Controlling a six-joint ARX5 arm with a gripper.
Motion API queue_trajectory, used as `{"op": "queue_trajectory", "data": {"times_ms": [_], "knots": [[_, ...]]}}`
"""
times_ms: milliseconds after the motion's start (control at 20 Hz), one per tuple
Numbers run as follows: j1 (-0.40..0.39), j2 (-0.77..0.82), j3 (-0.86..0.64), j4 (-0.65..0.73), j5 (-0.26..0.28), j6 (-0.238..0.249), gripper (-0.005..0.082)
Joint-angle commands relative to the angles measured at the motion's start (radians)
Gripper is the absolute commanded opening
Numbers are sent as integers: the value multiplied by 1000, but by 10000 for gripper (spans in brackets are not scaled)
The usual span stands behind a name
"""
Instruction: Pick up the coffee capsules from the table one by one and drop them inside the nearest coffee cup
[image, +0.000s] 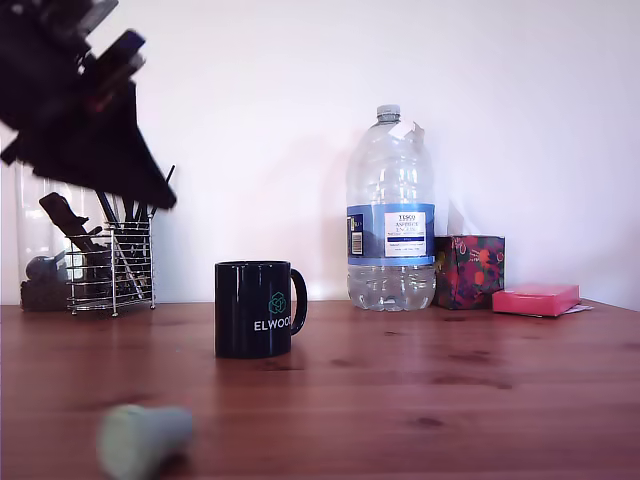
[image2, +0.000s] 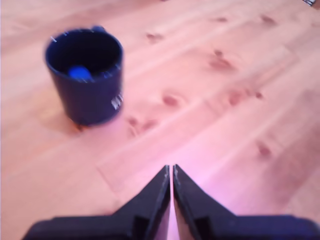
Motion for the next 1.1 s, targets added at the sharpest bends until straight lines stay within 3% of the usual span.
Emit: {"op": "queue_trajectory", "data": {"times_ms": [0, 200, 450, 650, 750, 800, 850, 900, 1050], "knots": [[-24, 21, -60, 23, 1, -3, -20], [-81, 22, -122, 97, 0, -1, -20], [-93, 22, -130, 103, 8, 68, -20], [-93, 22, -130, 91, 18, 262, 12], [-93, 29, -130, 119, 15, 388, 145], [-93, 29, -130, 132, 8, 424, 276], [-92, 29, -130, 142, -5, 424, 426], [-87, 30, -130, 135, -32, 408, 523], [-35, 63, -131, 111, -47, 254, 550]]}}
